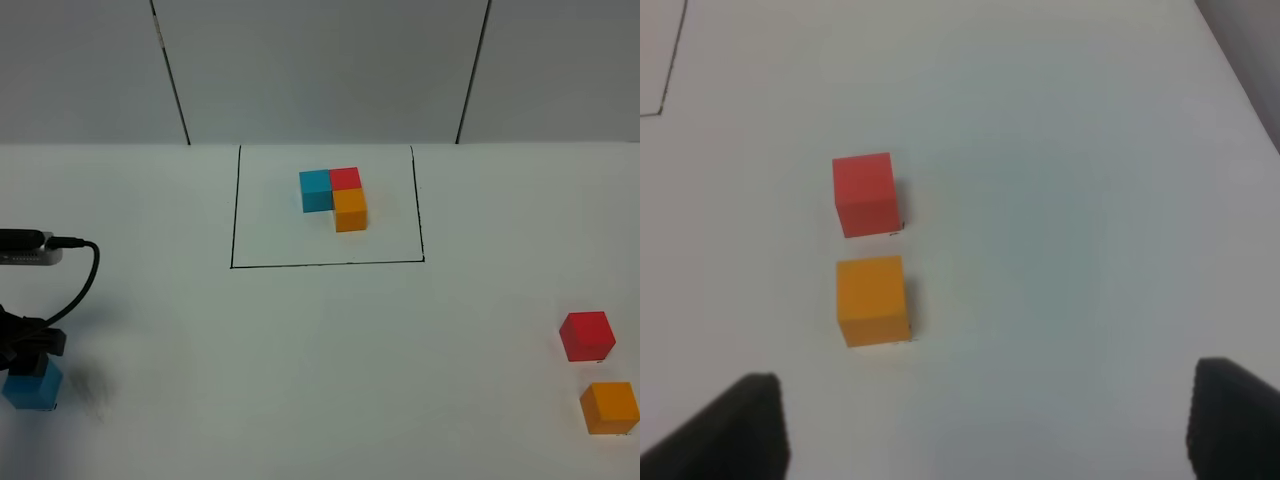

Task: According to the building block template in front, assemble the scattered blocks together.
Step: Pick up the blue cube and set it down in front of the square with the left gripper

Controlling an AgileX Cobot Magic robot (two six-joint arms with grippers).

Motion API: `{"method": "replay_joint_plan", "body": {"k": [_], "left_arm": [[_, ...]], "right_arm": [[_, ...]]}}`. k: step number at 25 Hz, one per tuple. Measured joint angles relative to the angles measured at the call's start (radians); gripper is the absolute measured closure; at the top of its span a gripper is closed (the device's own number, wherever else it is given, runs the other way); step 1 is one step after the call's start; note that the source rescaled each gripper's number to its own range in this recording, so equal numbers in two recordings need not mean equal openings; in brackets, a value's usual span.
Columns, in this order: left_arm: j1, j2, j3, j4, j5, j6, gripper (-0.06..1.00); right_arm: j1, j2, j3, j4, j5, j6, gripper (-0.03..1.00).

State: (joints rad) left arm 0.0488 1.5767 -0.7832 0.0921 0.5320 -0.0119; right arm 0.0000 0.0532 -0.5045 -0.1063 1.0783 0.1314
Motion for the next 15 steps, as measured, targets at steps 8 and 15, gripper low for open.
{"method": "replay_joint_plan", "body": {"k": [8, 15], "left_arm": [[0.000, 0.000, 0.000, -0.035, 0.000, 0.027, 0.01], [0.000, 0.000, 0.000, -0.034, 0.003, 0.028, 0.01]], "right_arm": [[0.000, 0.000, 0.000, 0.000, 0.000, 0.000, 0.31], [0.000, 0.000, 0.000, 0.000, 0.000, 0.000, 0.31]]}}
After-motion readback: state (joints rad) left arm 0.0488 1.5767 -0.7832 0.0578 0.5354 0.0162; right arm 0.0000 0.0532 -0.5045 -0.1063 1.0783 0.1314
